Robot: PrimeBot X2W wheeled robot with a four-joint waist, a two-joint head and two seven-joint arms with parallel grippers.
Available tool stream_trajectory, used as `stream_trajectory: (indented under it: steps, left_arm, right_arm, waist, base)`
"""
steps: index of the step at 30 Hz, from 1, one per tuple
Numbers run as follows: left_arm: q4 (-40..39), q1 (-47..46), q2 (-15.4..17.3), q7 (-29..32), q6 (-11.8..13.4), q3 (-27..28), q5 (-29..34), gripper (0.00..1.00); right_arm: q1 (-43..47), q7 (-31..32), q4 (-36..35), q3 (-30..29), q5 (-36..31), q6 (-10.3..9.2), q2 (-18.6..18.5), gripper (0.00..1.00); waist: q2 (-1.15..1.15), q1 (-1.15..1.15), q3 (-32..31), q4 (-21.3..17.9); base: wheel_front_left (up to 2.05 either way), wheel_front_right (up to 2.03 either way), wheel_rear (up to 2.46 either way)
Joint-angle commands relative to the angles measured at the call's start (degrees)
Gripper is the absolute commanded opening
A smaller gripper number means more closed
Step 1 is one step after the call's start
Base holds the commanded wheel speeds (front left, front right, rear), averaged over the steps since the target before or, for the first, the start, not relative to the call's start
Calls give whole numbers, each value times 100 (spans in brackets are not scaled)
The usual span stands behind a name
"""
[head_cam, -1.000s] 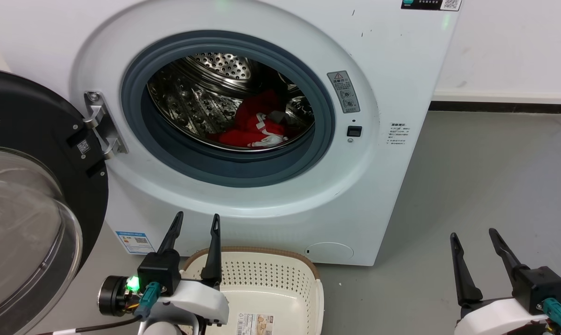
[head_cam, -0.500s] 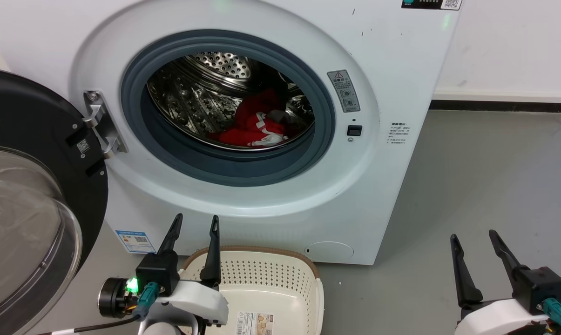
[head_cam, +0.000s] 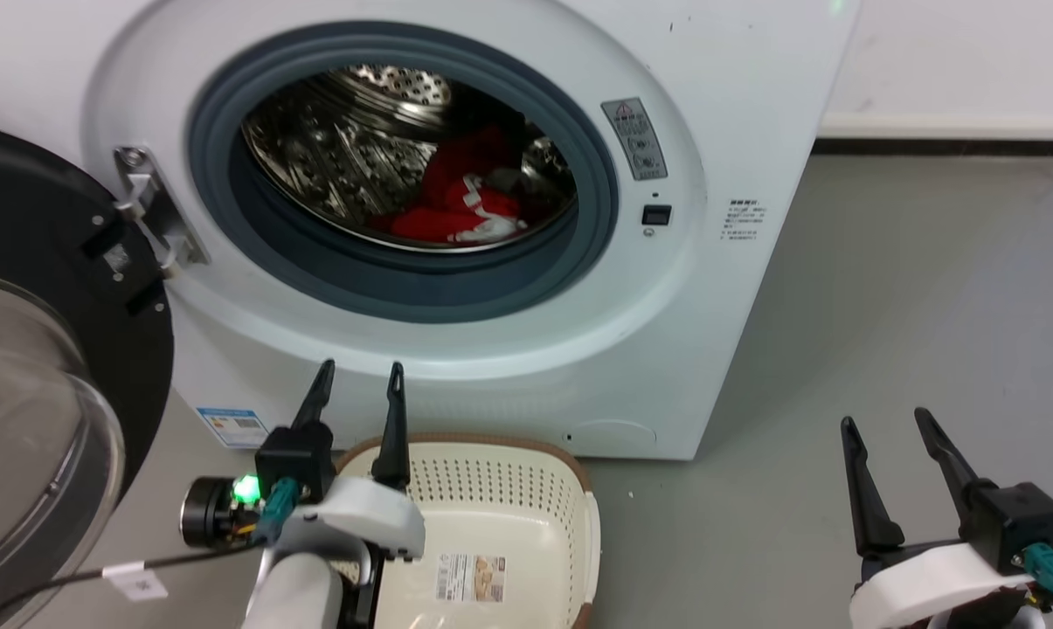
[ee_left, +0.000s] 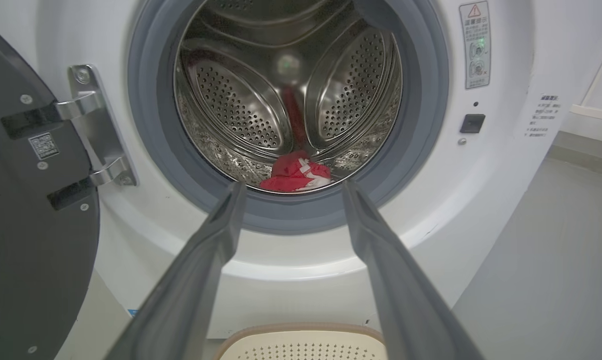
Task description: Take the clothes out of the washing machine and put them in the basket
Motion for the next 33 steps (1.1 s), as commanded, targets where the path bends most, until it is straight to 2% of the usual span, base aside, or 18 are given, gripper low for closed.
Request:
stream_trajectory:
  steps: [1, 9, 16, 24, 33]
  left_arm:
    - [56, -122, -6, -16, 1, 11, 8, 100]
    - [847, -1103, 13, -16, -42, 60, -41, 100]
    - [1526, -2072, 28, -16, -96, 135, -90, 100]
    - [2258, -3266, 53, -16, -223, 124, -83, 100]
    - [3370, -4663, 194, -9, -395, 65, -54, 100]
  right_arm:
    - [-100, -3, -33, 2, 24, -4, 7, 100]
    - [-332, 6, -221, 32, 86, -4, 8, 100]
    - [-483, 17, -367, 19, 101, -4, 9, 100]
    - [-617, 13, -523, 78, 106, -4, 9, 100]
    - [-766, 30, -737, 336, 131, -4, 9, 100]
  waist:
    - [0, 0, 179, -57]
    - [0, 0, 883, -191]
    - [0, 0, 1440, -148]
    - [0, 0, 2101, -34]
    - [0, 0, 2732, -104]
  base:
    - [0, 0, 0]
    - [0, 0, 0]
    - [0, 0, 0]
    - [0, 0, 0]
    - [0, 0, 0]
